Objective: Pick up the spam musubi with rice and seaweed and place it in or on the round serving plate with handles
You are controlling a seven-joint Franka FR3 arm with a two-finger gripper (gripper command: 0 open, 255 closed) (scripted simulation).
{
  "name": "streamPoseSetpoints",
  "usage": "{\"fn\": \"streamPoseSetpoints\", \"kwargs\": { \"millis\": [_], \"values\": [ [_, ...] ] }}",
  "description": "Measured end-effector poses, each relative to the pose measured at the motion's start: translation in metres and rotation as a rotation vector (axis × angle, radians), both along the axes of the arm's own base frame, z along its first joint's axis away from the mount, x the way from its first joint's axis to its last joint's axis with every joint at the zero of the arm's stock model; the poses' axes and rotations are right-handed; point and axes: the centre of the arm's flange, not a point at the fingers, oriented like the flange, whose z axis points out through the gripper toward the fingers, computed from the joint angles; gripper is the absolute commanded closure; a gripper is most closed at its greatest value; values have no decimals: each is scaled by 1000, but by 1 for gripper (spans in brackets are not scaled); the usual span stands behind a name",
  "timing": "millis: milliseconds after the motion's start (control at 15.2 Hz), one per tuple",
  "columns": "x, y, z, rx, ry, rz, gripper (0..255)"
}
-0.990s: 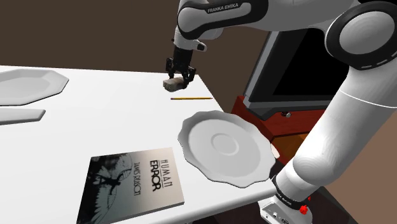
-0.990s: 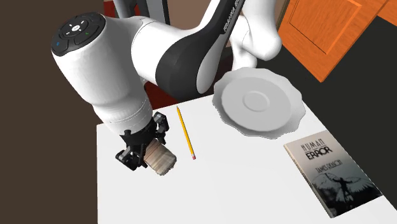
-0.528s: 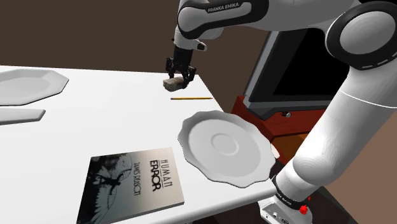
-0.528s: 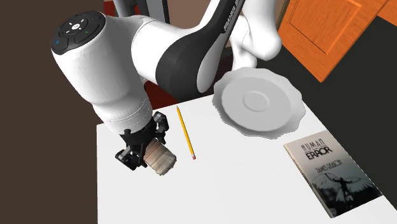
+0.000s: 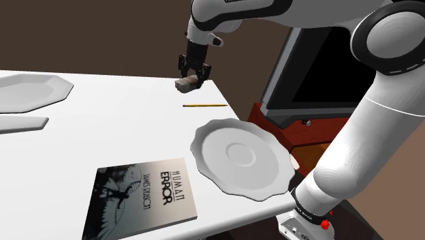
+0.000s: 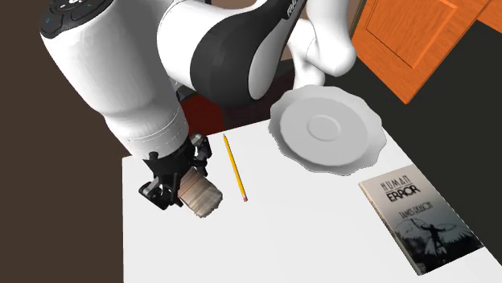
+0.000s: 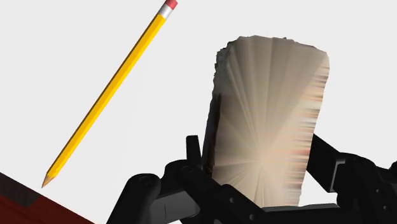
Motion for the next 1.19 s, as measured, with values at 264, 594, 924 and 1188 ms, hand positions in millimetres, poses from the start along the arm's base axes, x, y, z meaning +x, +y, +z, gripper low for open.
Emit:
{"fn": "streamPoseSetpoints", "kwargs": {
  "millis": [264,594,924,1188],
  "values": [
    [-1,0,21,0,0,0,255],
    [1,-1,48,0,0,0,255],
    [-16,4,65,0,0,0,255],
    [-62,13,69,0,0,1,255]
  ]
}}
